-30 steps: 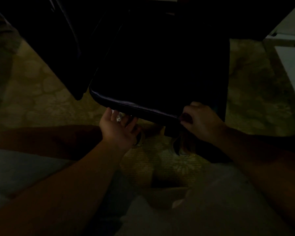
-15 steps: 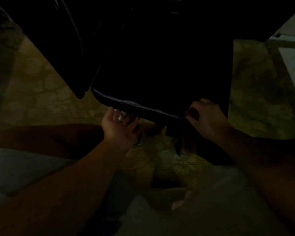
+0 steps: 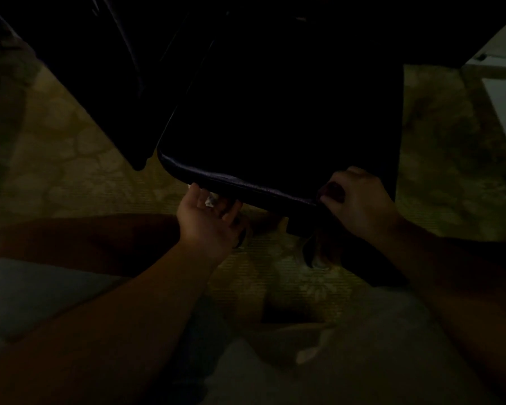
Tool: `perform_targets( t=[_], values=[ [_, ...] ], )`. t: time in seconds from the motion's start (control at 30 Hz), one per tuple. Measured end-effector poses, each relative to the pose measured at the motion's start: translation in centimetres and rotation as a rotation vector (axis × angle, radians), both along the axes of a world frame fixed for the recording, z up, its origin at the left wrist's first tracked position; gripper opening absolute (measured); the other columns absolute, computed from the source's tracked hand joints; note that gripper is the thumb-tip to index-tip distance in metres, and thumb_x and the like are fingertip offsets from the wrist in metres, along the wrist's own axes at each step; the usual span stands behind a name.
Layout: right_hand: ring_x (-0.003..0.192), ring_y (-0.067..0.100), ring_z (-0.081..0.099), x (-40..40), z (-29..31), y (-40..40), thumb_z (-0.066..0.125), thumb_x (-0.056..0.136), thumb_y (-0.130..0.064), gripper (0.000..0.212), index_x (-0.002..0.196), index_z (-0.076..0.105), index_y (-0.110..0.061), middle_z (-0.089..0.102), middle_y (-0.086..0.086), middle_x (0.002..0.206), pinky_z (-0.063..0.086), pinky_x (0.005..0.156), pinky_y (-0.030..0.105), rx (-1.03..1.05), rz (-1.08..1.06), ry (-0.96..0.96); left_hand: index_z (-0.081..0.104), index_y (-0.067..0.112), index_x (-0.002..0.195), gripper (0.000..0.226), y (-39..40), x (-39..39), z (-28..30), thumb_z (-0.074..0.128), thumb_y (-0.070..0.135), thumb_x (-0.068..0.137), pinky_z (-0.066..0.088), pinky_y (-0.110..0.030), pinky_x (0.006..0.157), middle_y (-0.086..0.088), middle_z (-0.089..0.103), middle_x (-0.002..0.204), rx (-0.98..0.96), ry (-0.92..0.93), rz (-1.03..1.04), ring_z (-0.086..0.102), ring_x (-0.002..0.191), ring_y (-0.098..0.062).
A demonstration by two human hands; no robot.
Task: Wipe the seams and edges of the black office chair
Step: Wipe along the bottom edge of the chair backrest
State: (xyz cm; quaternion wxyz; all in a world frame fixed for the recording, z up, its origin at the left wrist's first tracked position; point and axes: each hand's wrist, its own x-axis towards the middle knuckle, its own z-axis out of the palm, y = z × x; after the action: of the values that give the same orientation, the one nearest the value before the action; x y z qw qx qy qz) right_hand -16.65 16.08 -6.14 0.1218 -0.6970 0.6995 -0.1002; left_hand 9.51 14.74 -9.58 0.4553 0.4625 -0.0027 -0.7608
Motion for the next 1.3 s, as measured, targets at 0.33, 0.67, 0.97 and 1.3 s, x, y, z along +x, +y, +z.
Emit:
perform_targets(
  t=[0.33, 0.67, 0.97, 1.3],
  values=[
    [0.086, 0.016, 0.056, -0.2, -0.1, 0.4, 0.070, 0.087, -0.025, 0.017, 0.099, 0.067, -0.014, 0.055, 0.003, 0.099, 0.042, 0.069, 0.026, -0.001, -0.028, -0.008, 0.057, 0.026, 0.133, 0.040, 0.0, -1.4, 0.7, 0.046, 0.048, 0.101, 0.040, -0.052, 0.105, -0.013, 0.054, 0.138, 0.028, -0.016, 0.048, 0.055, 0.127, -0.033],
    [0.086, 0.012, 0.051, -0.2, -0.3, 1.1, 0.069, 0.088, -0.022, 0.015, 0.099, 0.065, -0.012, 0.050, -0.001, 0.098, 0.034, 0.069, 0.024, 0.019, 0.016, 0.027, 0.051, 0.021, 0.137, 0.045, 0.6, -1.8, 0.5, 0.042, 0.048, 0.103, 0.043, -0.052, 0.092, -0.018, 0.054, 0.137, 0.065, 0.033, 0.023, 0.056, 0.126, -0.036],
    [0.086, 0.020, 0.055, -1.9, -0.2, 0.6, 0.070, 0.087, -0.024, 0.017, 0.097, 0.065, -0.011, 0.047, -0.002, 0.094, 0.033, 0.069, 0.024, 0.044, -0.067, 0.029, 0.057, 0.029, 0.102, 0.034, 0.3, -0.6, 1.4, 0.033, 0.052, 0.105, 0.033, -0.055, 0.116, -0.011, 0.060, 0.126, 0.062, -0.084, 0.093, 0.056, 0.126, -0.038],
    [0.089, 0.025, 0.058, -2.3, -0.3, -0.3, 0.072, 0.085, -0.025, 0.018, 0.095, 0.067, -0.012, 0.048, -0.001, 0.092, 0.032, 0.068, 0.025, 0.091, 0.065, 0.055, 0.046, 0.030, 0.149, 0.057, 0.0, 1.2, 1.1, 0.032, 0.060, 0.102, 0.045, -0.052, 0.092, -0.017, 0.047, 0.150, 0.070, -0.021, 0.130, 0.057, 0.121, -0.043]
  ],
)
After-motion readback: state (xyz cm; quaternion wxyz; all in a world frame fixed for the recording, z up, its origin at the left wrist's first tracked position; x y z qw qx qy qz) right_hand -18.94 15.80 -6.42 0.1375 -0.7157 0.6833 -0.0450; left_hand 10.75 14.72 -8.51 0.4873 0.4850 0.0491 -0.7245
